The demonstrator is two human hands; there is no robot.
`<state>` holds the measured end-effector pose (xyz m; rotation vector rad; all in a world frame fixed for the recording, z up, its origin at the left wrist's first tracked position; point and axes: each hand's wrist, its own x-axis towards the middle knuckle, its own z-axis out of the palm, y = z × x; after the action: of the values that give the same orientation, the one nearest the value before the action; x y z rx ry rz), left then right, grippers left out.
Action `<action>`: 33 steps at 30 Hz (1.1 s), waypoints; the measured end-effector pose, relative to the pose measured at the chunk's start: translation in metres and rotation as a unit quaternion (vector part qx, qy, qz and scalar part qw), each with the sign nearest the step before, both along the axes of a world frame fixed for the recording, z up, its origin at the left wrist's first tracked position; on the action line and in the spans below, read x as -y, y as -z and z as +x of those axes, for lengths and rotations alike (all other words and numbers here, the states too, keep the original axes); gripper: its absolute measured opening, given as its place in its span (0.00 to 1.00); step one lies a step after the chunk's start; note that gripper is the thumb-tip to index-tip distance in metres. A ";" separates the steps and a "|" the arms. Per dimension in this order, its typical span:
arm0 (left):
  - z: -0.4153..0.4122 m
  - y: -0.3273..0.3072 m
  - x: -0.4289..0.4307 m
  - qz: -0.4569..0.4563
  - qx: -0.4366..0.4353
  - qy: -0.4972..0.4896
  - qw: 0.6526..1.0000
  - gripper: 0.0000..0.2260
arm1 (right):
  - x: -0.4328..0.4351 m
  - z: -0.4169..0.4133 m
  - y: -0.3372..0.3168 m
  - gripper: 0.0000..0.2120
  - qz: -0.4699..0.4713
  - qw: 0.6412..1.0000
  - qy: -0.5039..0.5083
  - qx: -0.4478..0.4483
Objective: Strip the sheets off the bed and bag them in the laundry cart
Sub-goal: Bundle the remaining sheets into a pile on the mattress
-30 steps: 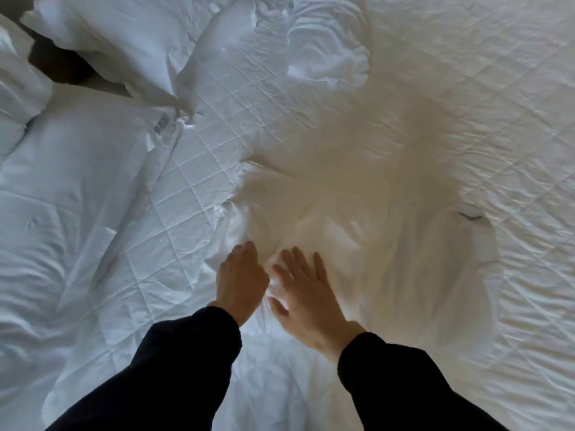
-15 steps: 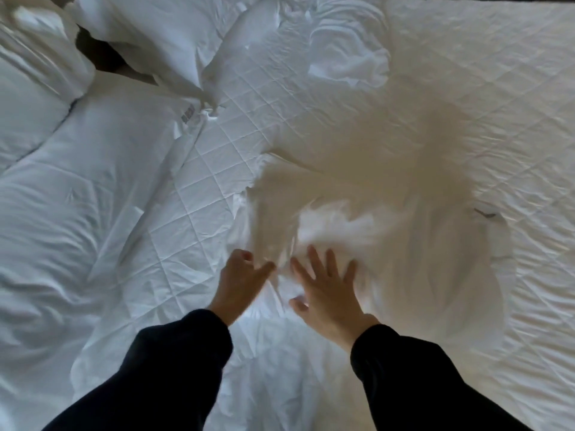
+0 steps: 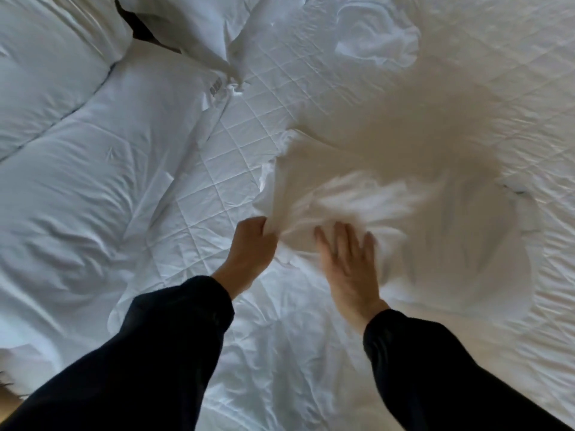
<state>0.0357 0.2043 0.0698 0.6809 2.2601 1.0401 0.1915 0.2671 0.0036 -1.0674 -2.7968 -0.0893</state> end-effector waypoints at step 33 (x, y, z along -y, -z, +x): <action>0.011 0.023 -0.021 0.004 -0.084 -0.047 0.995 0.12 | -0.104 -0.017 -0.081 0.10 -0.117 0.988 0.074 -0.064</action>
<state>0.0469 0.2250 0.0472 0.6951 2.4544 1.0710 0.1741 0.3707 0.0844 -1.2814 -2.6579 0.2872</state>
